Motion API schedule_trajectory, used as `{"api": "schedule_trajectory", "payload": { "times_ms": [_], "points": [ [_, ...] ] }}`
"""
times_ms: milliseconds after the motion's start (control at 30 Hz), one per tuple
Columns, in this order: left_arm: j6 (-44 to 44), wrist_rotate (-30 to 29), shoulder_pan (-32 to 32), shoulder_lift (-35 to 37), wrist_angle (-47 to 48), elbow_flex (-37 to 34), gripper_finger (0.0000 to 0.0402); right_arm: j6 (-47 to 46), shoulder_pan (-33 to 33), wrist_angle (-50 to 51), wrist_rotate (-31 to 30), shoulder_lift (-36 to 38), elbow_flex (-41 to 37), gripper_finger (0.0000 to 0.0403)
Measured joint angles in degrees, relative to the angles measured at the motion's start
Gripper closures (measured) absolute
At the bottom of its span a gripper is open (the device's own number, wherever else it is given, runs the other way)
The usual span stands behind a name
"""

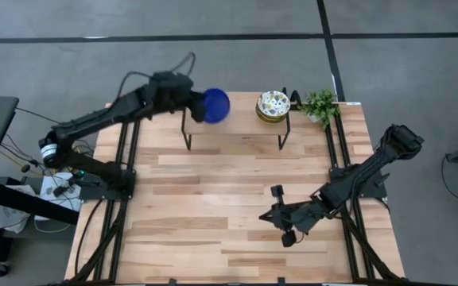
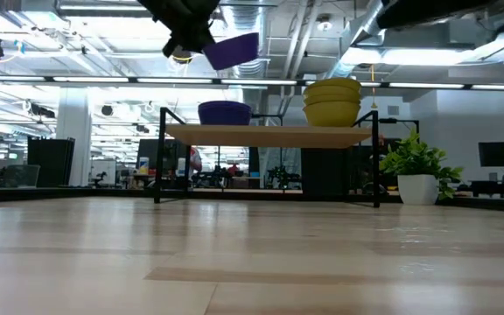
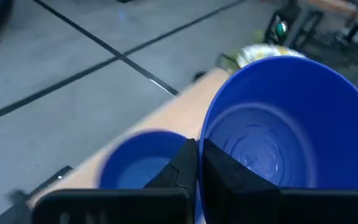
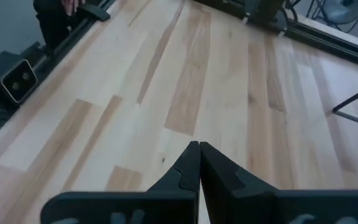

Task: Pick & Place Mini bowls
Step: Stack the blue bowl on the blue bowl on the shelf

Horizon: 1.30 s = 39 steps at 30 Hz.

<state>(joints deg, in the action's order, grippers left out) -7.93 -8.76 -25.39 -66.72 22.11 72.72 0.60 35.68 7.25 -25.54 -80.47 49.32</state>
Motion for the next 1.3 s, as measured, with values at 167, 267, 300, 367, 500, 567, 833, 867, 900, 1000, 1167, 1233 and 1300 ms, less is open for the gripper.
{"api": "schedule_trajectory", "payload": {
  "times_ms": [167,267,300,367,500,567,833,867,900,1000,1167,1233,1300],
  "points": [
    [-0.3,3.0,-6.6,-0.9,0.5,1.5,0.0393,-0.1,-1.4,1.3,0.0,-0.4,0.0,0.0402],
    [-0.5,3.1,-9.3,-2.3,1.0,1.6,0.0393,-0.1,-1.8,1.3,-0.1,-0.4,0.0,0.0402],
    [-0.7,3.1,-10.1,-2.8,1.4,1.6,0.0393,-0.1,-1.8,1.3,-0.1,-0.4,0.0,0.0402],
    [-1.6,3.2,-11.5,-4.1,1.9,1.6,0.0393,-0.1,-1.8,0.8,-0.1,-0.4,0.0,0.0402],
    [-3.2,4.6,-13.2,-6.7,2.0,1.6,0.0392,-1.8,-1.4,0.5,0.0,-0.4,0.0,0.0402],
    [-3.3,4.6,-13.4,-7.8,2.0,1.6,0.0392,-2.3,-0.9,0.5,0.0,-0.4,0.0,0.0402],
    [-3.5,4.6,-13.4,-10.9,1.8,1.6,0.0392,-2.6,0.7,0.5,0.0,-0.4,0.0,0.0402],
    [-3.5,4.6,-13.4,-11.1,1.8,1.6,0.0392,-2.6,0.7,0.5,0.0,-0.4,0.0,0.0402],
    [-3.5,4.6,-13.4,-11.1,1.8,1.6,0.0392,-2.6,0.7,0.5,0.0,-0.4,0.0,0.0402],
    [-3.5,4.6,-13.4,-10.8,1.9,1.6,0.0392,-2.6,0.7,0.5,0.0,-0.4,0.0,0.0402],
    [-1.2,4.5,-12.9,-10.6,2.2,1.6,0.0392,-2.6,0.7,0.5,0.0,-0.5,0.0,0.0402],
    [-0.6,4.6,-12.9,-10.6,2.5,1.6,0.0389,-2.6,0.7,0.5,0.0,-0.5,0.0,0.0402],
    [-0.5,4.7,-12.8,-10.6,2.5,1.6,0.0384,-2.6,0.7,0.5,0.0,-0.5,0.0,0.0402]
  ]
}}
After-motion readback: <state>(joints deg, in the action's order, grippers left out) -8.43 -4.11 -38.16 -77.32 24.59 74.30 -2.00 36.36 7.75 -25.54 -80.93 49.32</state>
